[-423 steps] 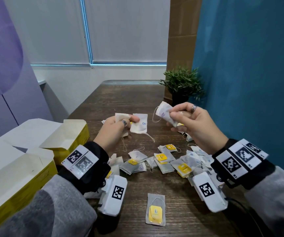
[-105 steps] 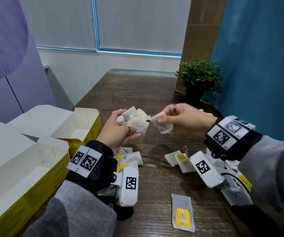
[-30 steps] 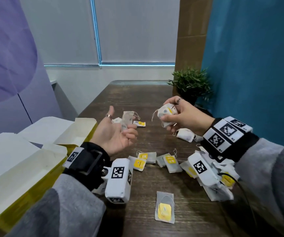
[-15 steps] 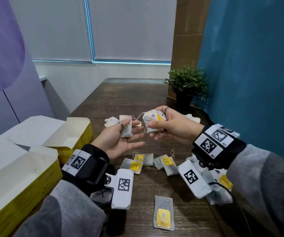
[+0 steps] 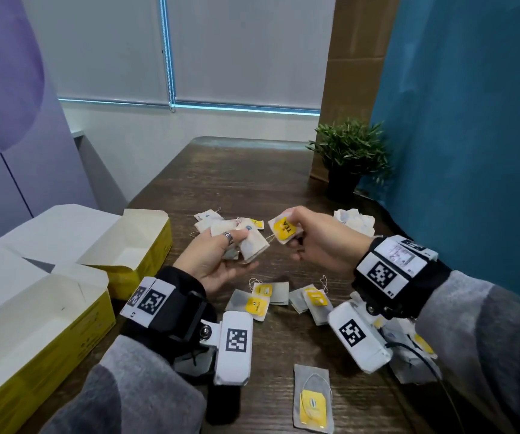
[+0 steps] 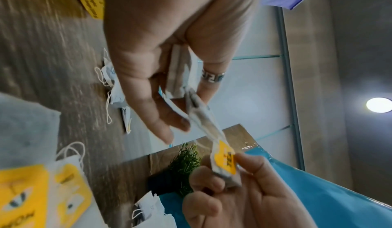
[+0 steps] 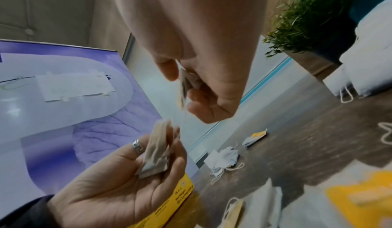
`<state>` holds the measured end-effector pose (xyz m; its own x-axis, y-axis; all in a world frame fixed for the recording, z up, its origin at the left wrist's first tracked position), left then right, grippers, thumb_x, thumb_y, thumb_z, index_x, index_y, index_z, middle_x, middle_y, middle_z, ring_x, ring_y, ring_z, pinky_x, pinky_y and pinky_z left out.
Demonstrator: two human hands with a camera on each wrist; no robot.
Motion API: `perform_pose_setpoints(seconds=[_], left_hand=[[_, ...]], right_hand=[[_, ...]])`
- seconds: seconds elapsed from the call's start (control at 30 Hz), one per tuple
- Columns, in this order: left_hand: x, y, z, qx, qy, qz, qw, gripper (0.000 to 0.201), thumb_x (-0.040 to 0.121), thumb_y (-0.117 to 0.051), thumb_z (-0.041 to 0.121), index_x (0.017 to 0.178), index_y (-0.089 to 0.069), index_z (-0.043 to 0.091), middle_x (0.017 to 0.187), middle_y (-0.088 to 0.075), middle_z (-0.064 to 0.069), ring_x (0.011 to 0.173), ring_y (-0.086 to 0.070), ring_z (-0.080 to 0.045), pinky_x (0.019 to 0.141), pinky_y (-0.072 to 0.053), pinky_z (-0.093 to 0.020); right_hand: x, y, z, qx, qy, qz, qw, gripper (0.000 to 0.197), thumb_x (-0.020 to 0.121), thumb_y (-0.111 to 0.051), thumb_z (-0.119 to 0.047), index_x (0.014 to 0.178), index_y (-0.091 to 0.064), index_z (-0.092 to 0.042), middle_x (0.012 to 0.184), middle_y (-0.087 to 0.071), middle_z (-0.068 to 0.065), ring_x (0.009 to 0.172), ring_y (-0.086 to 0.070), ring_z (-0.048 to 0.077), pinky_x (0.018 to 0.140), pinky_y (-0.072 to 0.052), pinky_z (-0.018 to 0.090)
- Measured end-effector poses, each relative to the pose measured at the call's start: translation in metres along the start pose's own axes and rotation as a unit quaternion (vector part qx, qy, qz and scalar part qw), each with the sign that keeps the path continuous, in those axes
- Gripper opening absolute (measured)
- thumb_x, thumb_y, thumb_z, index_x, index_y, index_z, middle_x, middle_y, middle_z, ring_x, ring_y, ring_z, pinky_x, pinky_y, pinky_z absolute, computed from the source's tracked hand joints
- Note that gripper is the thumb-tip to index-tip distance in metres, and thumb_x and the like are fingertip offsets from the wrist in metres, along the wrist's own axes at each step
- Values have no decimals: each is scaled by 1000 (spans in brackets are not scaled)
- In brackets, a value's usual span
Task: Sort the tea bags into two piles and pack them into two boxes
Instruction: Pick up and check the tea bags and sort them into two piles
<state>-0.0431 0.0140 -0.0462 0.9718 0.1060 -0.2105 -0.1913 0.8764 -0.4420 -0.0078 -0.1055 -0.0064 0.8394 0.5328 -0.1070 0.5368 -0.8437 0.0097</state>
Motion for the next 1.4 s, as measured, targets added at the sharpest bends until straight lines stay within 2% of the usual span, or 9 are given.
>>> perform_pose_setpoints(seconds=[0.13, 0.3, 0.47, 0.57, 0.7, 0.87, 1.0, 1.17, 1.4], left_hand=[[1, 7, -5, -57, 35, 13, 998, 23, 94, -45, 4, 117, -47, 1, 111, -59, -24, 88, -63, -33, 55, -57, -48], [4, 10, -6, -111, 56, 0, 992, 39, 95, -48, 21, 131, -48, 6, 128, -58, -18, 100, -61, -33, 58, -57, -48], [0, 3, -6, -106, 66, -37, 992, 42, 91, -48, 43, 99, -68, 6, 99, -67, -11, 80, -68, -21, 70, -57, -42], [-4, -7, -4, -100, 68, -95, 988, 60, 82, -48, 57, 108, -66, 6, 113, -66, -14, 105, -60, -26, 80, -54, -42], [-12, -20, -3, -23, 26, -148, 988, 44, 74, -61, 27, 112, -61, 5, 112, -65, -12, 99, -65, -20, 83, -55, -35], [-11, -27, -13, 77, 5, -167, 983, 36, 84, -47, -17, 109, -59, 7, 97, -65, -9, 80, -70, -13, 68, -59, -23], [-13, -32, -15, 132, -7, -179, 975, 42, 82, -43, -23, 106, -58, 8, 91, -62, -8, 83, -65, -16, 72, -58, -26], [-13, -35, -22, 135, 5, -173, 976, 56, 78, -52, -23, 129, -42, -1, 102, -61, -18, 87, -67, -24, 69, -60, -33], [-19, -36, -29, 188, 34, -180, 965, 18, 88, -51, -6, 101, -58, 4, 90, -69, -14, 78, -70, -22, 67, -58, -30]], right_hand=[[2, 18, -12, -63, 52, 38, 996, 23, 91, -48, 3, 106, -45, -15, 89, -56, 10, 68, -56, 15, 45, -44, 20], [4, 28, -30, -100, 125, 58, 985, 25, 79, -69, 1, 94, -58, -15, 86, -67, 10, 65, -66, 8, 51, -51, 17], [4, 10, -41, -4, 112, -14, 994, 13, 81, -64, -6, 93, -61, -8, 73, -73, 5, 60, -68, 11, 52, -55, 19], [8, -4, -38, -28, 73, -38, 996, 6, 86, -61, -6, 91, -59, -8, 61, -69, 2, 49, -62, 8, 45, -50, 15], [16, -17, -14, -135, 25, -55, 989, 8, 84, -65, -8, 81, -61, -14, 65, -57, 0, 55, -46, 8, 49, -37, 19], [14, -14, -1, -129, 30, -30, 991, 11, 84, -67, -8, 88, -58, -13, 84, -56, 8, 67, -53, 19, 43, -48, 20], [7, -18, -4, -189, 73, -45, 978, 21, 85, -66, -10, 98, -60, -26, 104, -62, 5, 77, -60, 15, 55, -52, 31], [-1, -17, -9, -265, 105, -38, 958, 30, 83, -68, -9, 112, -62, -15, 91, -65, -6, 76, -58, 2, 66, -50, 20], [-10, -10, -2, -224, 84, -34, 970, 8, 89, -62, -15, 94, -67, -12, 84, -69, 5, 69, -62, 12, 65, -52, 23]])
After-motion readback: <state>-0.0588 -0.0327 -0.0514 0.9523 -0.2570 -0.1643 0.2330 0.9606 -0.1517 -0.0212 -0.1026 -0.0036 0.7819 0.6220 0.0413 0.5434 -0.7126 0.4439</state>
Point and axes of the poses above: each hand's wrist, its own x-axis towards the middle knuckle, its own y-axis out of the back of the hand, z = x × y, the point moved 10 cm from there along x, towards the middle knuckle
